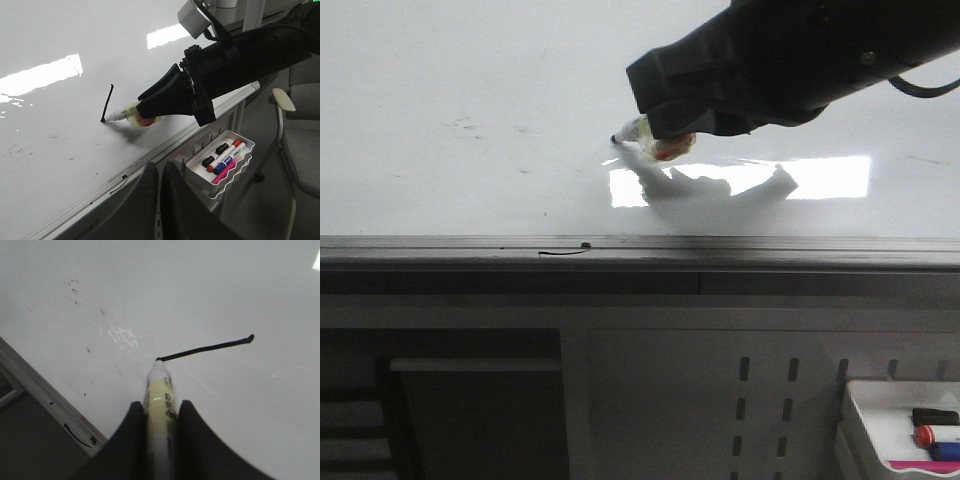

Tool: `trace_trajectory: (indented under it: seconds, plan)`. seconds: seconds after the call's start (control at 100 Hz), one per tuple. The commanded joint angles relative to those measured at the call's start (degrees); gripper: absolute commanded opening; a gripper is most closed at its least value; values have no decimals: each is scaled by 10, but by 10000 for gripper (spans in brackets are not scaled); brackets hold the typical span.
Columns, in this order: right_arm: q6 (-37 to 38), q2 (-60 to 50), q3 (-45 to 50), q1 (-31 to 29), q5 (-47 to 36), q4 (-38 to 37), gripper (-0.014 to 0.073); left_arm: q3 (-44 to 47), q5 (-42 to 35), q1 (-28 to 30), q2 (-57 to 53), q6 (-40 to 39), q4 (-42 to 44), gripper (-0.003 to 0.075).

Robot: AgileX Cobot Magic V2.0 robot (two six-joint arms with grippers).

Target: Write number 4 on whiteboard

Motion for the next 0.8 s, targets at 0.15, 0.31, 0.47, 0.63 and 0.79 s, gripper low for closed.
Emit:
trace_trajectory:
  seconds: [0.15,0.31,0.47,0.63,0.79]
  plan:
    - [-6,-12,-15,-7,-15,7,-52,-16,-20,2,3,-6,-11,-20]
    - [-6,-31,-15,-37,13,7,-46,-16,-20,2,3,-6,-11,-20]
    - [-6,-60,-15,-74,56,7,-43,-16,-20,2,3,-6,-11,-20]
    - [-6,-94,-1,-118,97,2,-43,-16,-20,2,3,-6,-11,-20]
    - [-6,-119,18,-152,109,2,-43,-16,-20,2,3,-6,-11,-20]
